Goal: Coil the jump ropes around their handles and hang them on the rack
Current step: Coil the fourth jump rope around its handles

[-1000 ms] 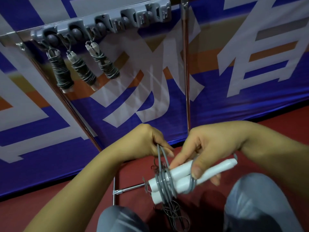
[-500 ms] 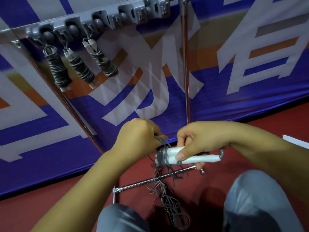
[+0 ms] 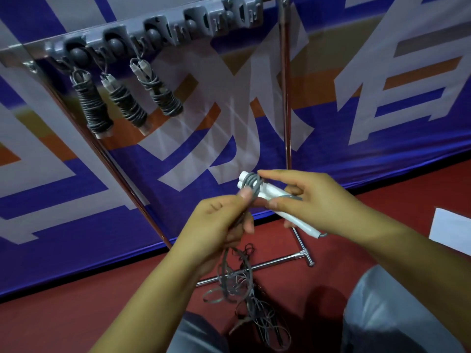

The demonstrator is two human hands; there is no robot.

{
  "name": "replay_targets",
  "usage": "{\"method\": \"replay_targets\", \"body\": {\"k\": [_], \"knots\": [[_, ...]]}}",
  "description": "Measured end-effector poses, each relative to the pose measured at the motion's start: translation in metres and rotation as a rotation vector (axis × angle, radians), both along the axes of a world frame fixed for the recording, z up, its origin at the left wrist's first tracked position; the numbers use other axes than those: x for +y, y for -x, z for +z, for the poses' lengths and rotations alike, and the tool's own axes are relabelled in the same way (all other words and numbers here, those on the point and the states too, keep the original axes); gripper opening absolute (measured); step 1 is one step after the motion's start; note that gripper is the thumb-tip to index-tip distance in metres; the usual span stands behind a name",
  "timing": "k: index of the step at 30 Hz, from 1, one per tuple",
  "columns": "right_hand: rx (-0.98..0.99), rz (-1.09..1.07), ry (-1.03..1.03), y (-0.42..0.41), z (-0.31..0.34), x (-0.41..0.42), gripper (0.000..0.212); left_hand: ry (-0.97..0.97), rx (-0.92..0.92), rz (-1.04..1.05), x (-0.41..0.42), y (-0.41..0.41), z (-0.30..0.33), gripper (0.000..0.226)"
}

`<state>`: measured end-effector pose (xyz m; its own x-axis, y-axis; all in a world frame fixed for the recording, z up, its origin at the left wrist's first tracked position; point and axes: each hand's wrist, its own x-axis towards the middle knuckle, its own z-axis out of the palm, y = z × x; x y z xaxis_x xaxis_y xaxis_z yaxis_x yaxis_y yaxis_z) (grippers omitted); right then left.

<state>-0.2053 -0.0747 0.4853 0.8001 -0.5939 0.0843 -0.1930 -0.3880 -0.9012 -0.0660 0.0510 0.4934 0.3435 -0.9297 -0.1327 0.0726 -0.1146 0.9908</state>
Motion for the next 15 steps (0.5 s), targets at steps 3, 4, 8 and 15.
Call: {"method": "replay_targets", "body": {"k": [3, 4, 8, 15], "knots": [[-0.058, 0.013, -0.006, 0.001, 0.002, 0.006, 0.05, -0.077, 0.219, -0.039, 0.0, 0.002, 0.0, 0.05], [-0.066, 0.014, 0.005, 0.001, 0.001, 0.007, 0.05, -0.101, 0.282, -0.072, 0.0, 0.001, -0.001, 0.05], [-0.047, 0.024, 0.117, 0.001, -0.003, 0.007, 0.057, -0.138, 0.551, -0.207, -0.003, -0.002, -0.003, 0.043], [-0.089, 0.054, 0.148, 0.001, 0.004, 0.011, 0.048, -0.067, 0.755, -0.317, -0.008, -0.007, -0.013, 0.033]]}}
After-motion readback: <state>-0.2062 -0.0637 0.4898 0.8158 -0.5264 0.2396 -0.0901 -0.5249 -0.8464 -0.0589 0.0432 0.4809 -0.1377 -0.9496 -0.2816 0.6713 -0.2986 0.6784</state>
